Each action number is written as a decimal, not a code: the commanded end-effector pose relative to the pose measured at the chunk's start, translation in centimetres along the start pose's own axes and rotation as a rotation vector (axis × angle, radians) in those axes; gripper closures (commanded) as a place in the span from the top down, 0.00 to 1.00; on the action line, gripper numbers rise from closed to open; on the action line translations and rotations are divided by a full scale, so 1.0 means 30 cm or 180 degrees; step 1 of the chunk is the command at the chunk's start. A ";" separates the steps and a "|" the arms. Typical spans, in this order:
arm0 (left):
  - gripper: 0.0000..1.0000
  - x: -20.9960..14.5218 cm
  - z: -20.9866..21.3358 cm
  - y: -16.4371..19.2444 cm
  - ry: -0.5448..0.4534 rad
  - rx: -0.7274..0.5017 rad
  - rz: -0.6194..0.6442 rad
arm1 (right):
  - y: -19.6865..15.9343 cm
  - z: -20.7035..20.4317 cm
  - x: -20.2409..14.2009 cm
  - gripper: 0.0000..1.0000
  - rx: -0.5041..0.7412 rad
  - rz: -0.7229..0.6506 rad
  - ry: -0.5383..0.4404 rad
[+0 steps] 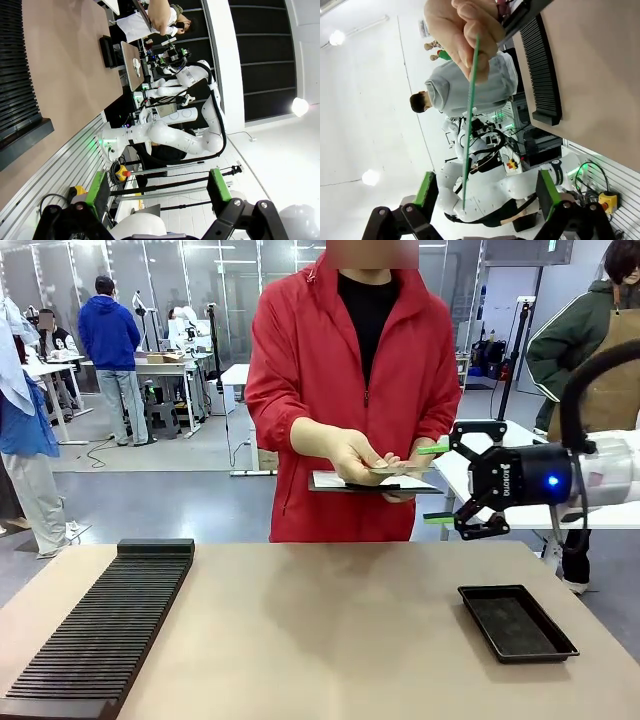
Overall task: Inspect the PCB.
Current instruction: Pick up the Blank PCB that the human is holding.
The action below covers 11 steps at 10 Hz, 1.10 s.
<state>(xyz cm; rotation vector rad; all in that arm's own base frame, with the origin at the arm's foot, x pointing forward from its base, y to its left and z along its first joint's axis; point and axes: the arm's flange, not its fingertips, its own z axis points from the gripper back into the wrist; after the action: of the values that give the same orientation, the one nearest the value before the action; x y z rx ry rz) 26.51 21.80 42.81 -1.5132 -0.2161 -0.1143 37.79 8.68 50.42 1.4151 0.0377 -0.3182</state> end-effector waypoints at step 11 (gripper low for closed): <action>1.00 0.000 0.000 -0.017 0.0023 0.0042 0.0067 | 0.039 -0.077 0.115 0.44 0.0306 -0.0293 0.0189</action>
<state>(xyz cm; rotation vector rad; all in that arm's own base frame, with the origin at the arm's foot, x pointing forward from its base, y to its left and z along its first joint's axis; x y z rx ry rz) 26.51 21.80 42.81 -1.5132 -0.2160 -0.1142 41.28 10.08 49.97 1.4788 0.1163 -0.3518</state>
